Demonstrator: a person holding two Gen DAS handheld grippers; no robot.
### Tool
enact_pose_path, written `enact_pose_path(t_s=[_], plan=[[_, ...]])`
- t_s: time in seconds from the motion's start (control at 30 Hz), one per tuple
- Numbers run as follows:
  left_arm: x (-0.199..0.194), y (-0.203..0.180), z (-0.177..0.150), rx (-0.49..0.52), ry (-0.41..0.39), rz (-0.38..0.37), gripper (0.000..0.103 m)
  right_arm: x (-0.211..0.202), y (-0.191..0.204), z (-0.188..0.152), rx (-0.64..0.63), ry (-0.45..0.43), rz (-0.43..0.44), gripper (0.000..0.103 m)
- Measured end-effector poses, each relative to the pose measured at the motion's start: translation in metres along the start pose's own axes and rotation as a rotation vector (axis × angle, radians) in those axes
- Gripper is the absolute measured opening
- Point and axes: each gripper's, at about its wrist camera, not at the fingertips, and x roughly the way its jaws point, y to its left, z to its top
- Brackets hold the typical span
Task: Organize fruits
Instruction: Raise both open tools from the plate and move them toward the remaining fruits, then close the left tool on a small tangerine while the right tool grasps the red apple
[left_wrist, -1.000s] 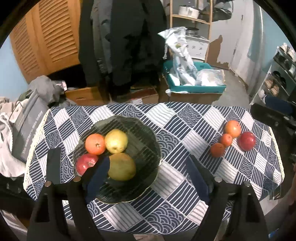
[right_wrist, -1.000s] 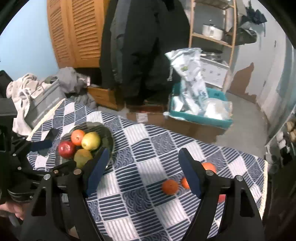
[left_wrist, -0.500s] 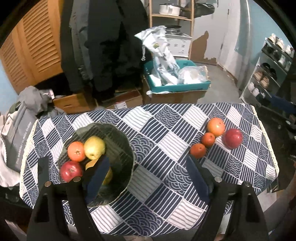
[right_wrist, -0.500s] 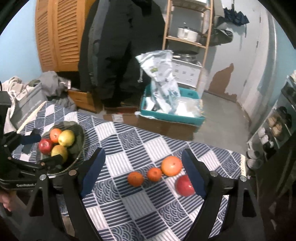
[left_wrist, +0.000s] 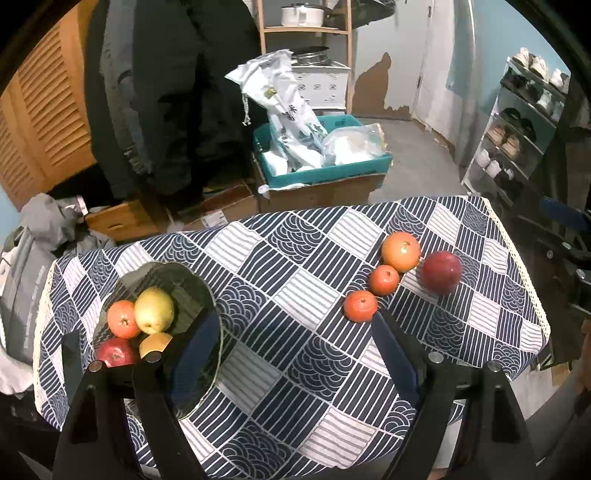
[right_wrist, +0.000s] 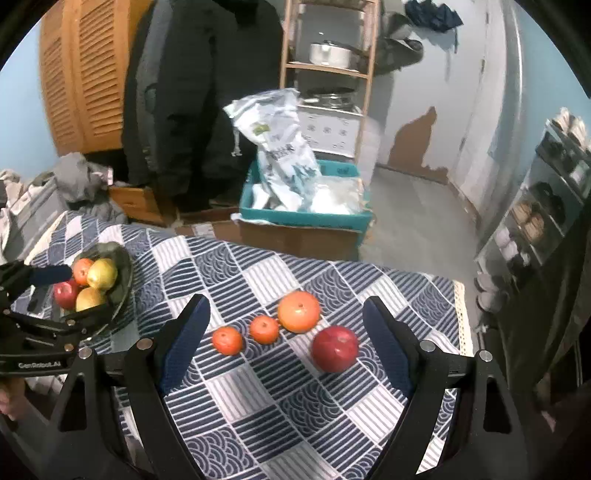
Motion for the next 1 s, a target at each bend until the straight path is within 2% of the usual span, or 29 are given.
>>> enact_pose_path(t_s=[0.6, 0.8, 1.0], plan=[[0.060, -0.031, 0.008, 0.006, 0.072, -0.010, 0.086, 0.056, -0.041, -0.023, 0.038, 0.150, -0.050, 0.085], [0.084, -0.038, 0.008, -0.005, 0.108, -0.031, 0.086, 0.089, -0.055, -0.036, 0.078, 0.226, -0.034, 0.085], [0.112, -0.045, 0.008, 0.013, 0.144, -0.022, 0.086, 0.131, -0.065, -0.053, 0.112, 0.315, -0.024, 0.085]])
